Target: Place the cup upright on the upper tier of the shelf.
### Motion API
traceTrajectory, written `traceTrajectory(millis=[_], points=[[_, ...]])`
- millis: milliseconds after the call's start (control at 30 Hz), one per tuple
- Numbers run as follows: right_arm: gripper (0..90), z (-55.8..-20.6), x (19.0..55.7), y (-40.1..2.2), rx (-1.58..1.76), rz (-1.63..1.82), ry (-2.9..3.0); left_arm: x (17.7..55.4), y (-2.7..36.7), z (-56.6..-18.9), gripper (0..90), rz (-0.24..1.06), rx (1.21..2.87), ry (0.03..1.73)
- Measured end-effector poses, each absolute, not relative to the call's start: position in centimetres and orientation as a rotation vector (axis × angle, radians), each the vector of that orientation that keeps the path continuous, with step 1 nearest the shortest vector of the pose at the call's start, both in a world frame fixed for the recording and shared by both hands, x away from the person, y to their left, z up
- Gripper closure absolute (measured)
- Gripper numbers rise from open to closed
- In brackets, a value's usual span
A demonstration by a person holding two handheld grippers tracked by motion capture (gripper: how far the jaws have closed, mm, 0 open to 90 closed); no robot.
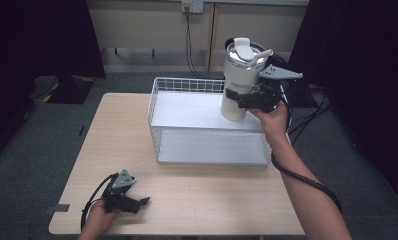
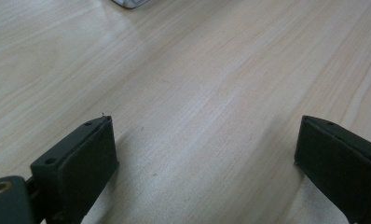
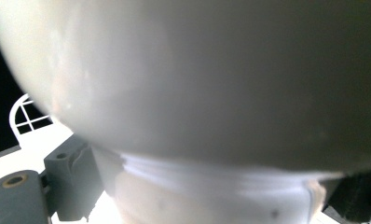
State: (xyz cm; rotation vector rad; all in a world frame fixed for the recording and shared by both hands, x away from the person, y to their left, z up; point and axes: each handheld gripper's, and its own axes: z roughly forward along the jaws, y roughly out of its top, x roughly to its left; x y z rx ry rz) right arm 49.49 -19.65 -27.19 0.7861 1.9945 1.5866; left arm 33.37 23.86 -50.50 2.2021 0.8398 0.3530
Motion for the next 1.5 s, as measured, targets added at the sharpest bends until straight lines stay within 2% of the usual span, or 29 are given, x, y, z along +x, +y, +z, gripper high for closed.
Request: traceTrajectory(millis=[567, 1067, 1500], points=[[8.2, -28.1, 49.0, -20.3, 0.818, 1.525, 2.061, 33.4, 23.9, -50.5, 4.7, 0.352, 2.206, 0.838], [8.6, -29.5, 44.7, -22.6, 0.758, 1.512, 2.119, 33.4, 23.9, -50.5, 4.5, 0.351, 2.207, 0.836], [8.7, -31.6, 41.1, -21.3, 0.637, 1.559, 2.232, 33.4, 23.9, -50.5, 4.5, 0.351, 2.208, 0.837]])
